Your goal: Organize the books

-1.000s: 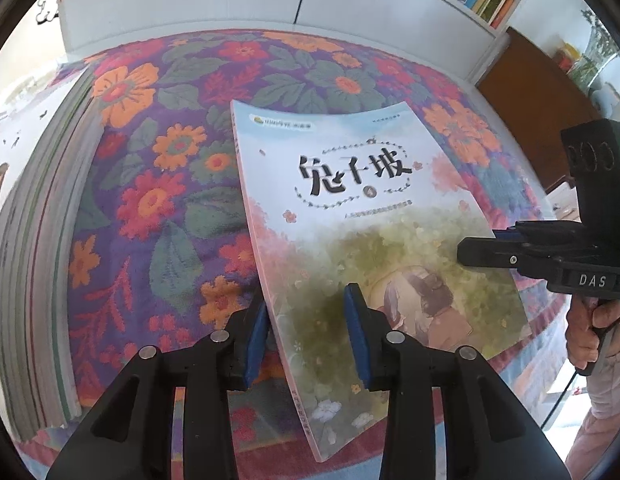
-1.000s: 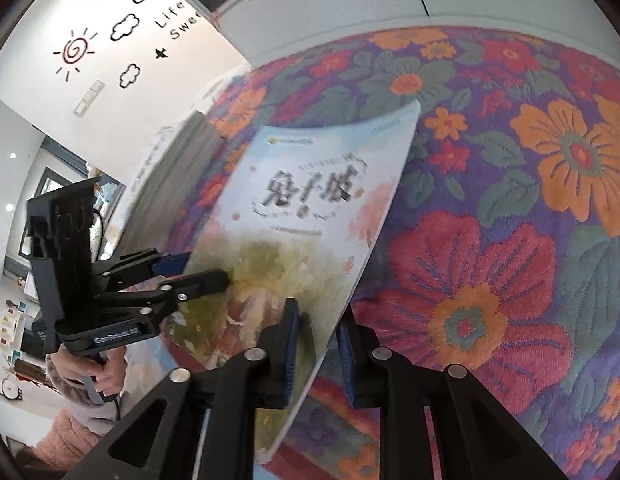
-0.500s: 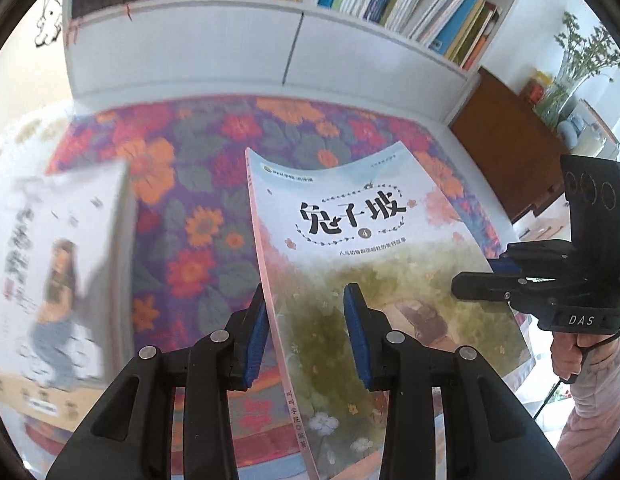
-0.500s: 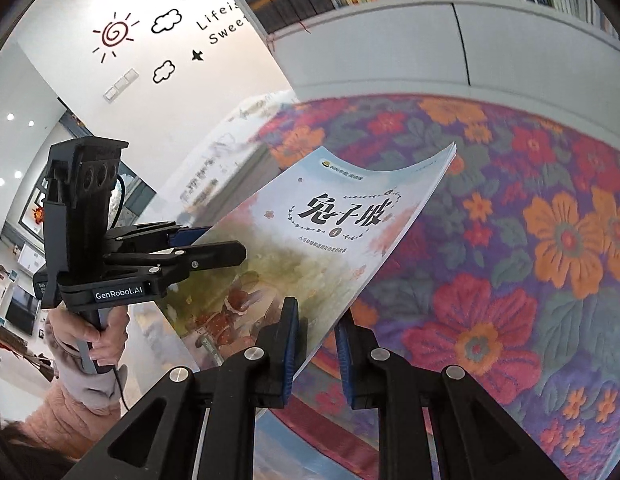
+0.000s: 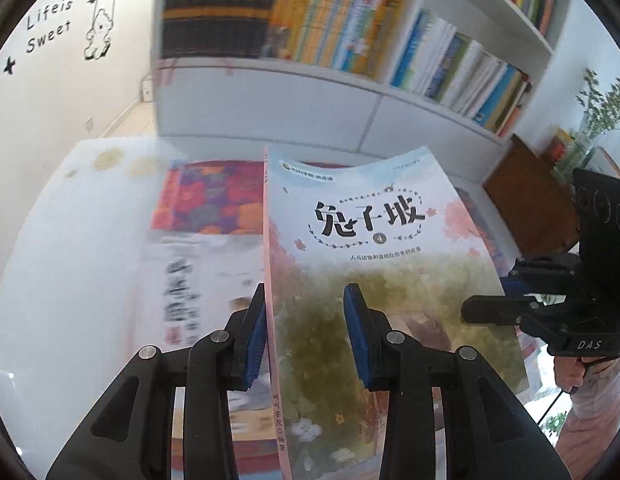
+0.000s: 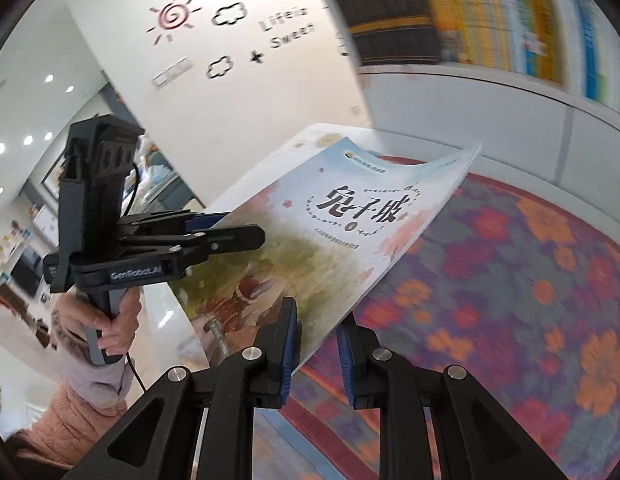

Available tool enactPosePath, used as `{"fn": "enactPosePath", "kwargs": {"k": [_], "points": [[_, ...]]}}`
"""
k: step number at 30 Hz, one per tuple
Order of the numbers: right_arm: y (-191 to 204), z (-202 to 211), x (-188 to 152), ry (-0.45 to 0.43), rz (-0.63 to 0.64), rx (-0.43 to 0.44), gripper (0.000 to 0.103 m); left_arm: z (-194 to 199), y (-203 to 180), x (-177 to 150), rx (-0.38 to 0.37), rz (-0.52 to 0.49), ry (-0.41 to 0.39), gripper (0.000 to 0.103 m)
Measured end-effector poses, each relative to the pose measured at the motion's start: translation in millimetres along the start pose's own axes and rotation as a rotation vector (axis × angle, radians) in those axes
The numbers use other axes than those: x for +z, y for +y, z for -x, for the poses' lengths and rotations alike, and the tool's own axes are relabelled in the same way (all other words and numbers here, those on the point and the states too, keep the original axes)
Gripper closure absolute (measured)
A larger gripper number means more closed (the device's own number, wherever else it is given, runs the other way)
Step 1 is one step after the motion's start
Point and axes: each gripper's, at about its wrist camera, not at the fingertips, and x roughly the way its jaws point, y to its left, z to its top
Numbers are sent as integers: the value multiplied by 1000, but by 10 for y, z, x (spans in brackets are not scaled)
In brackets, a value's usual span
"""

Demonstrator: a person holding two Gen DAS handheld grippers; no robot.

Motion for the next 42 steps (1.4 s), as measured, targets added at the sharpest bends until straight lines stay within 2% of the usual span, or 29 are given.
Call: {"fn": "enactPosePath", "kwargs": {"k": [6, 12, 16, 20, 26, 35, 39, 42], "points": [[237, -653, 197, 46, 29, 33, 84, -125, 569, -145, 29, 30, 46, 71], [226, -1219, 151, 104, -9, 56, 84, -398, 962, -333, 31, 73, 102, 71], [202, -1442, 116, 146, -38, 61, 84, -508, 1088, -474, 21, 88, 136, 70], [176, -1567, 122, 179, -57, 60, 84, -531, 1107, -527, 22, 62, 135, 67], [155, -1700, 92, 238, -72, 55, 84, -520, 1054, -541, 65, 8, 149, 66], [82, -1816, 92, 263, -104, 34, 84, -516, 1071, -525, 96, 23, 153, 65], [80, -1829, 83, 262, -114, 35, 83, -492, 1110, -512, 148, 42, 146, 59], [59, -1848, 84, 262, -115, 36, 83, -501, 1122, -514, 140, 38, 151, 59]]}}
